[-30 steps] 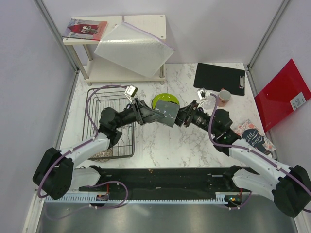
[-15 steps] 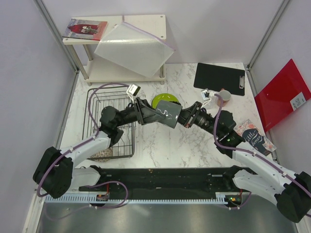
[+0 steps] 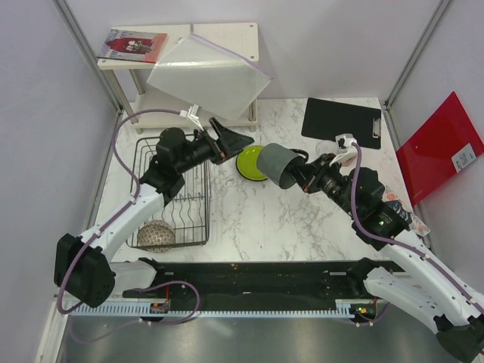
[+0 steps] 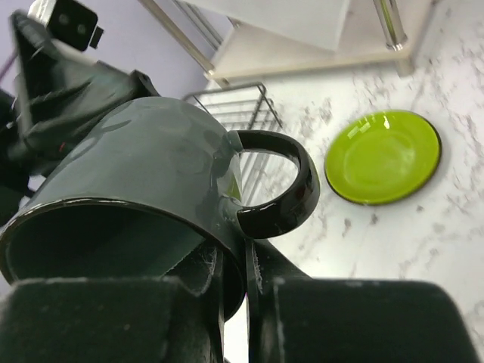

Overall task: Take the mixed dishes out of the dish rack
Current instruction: Pick up the cup from the dish rack, then place the cup at the center of the board.

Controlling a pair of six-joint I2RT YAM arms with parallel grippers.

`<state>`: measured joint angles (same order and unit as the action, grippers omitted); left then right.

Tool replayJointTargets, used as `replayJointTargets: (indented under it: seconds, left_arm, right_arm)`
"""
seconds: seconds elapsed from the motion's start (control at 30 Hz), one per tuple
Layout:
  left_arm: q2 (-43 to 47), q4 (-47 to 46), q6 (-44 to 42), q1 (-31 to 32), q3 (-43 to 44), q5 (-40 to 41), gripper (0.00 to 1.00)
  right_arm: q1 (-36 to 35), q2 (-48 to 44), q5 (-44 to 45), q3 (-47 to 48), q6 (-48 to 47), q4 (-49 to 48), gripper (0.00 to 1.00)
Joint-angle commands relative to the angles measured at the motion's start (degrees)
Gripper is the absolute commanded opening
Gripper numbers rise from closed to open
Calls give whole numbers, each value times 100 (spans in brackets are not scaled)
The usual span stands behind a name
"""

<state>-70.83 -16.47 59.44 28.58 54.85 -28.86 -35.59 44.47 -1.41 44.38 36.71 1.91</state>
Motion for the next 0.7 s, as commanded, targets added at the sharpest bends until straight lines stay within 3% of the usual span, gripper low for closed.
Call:
replayJointTargets:
  seconds: [0.0, 0.17, 0.27, 0.67]
  left_arm:
    - [-124, 1846, -205, -590, -123, 1690, 99]
    - [261, 2665, -134, -792, -334, 2437, 99]
    - [568, 2991, -20, -792, -448, 2684, 99]
    - [1378, 3343, 182, -784, -1283, 2174, 99]
  right_arm:
    - [-106, -202, 780, 808, -173, 765, 0]
    - [-79, 412, 2710, 1790, 63, 2668, 0]
    - [175, 957, 3120, 2310, 231, 3584, 0]
    - [3435, 1574, 1363, 1389, 1101, 3650, 0]
